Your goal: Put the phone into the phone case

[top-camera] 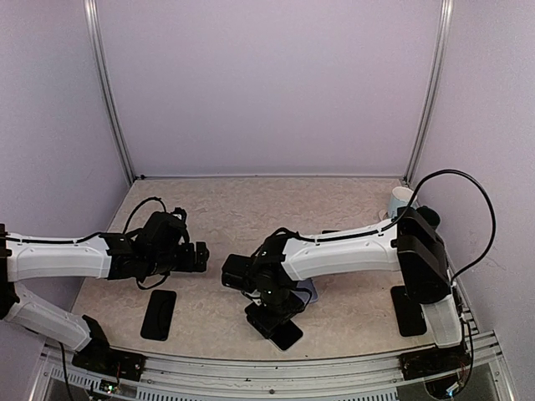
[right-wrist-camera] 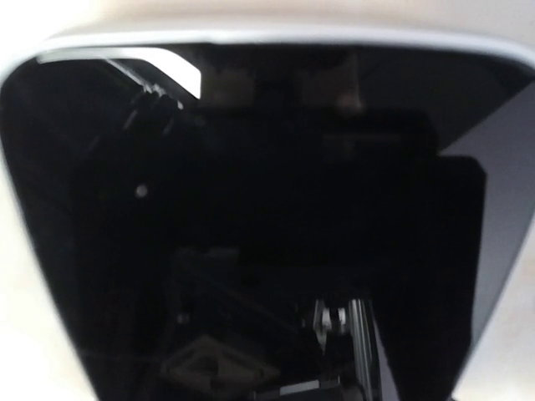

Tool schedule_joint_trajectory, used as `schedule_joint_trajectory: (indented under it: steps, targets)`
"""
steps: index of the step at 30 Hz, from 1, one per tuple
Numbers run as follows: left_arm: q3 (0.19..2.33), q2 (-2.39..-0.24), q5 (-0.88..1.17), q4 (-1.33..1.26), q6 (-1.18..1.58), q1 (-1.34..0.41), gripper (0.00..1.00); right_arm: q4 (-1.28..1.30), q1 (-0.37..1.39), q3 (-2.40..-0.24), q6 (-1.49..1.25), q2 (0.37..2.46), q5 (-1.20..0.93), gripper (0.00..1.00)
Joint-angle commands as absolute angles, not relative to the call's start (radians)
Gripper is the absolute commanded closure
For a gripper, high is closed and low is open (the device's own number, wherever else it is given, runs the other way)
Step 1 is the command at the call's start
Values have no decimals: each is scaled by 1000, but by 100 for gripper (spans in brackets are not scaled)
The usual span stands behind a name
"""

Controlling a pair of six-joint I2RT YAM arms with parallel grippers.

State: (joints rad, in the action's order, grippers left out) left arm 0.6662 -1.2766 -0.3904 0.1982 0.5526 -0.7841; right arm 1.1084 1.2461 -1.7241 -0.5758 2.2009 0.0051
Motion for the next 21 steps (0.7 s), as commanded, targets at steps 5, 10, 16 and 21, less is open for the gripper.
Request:
schedule_joint_trajectory:
  steps: [5, 10, 16, 21]
  targets:
    - [675, -1279, -388, 192, 551, -776, 1, 935, 1232, -1638, -591, 2077, 70, 55]
    - [686, -1286, -397, 186, 554, -776, 1, 838, 1219, -1569, -601, 2015, 81, 55]
    - [722, -1325, -396, 188, 549, -776, 1, 678, 1185, -1482, -608, 1943, 89, 55]
    - [724, -1339, -396, 174, 554, -776, 1, 599, 1153, -1437, -616, 1908, 135, 55]
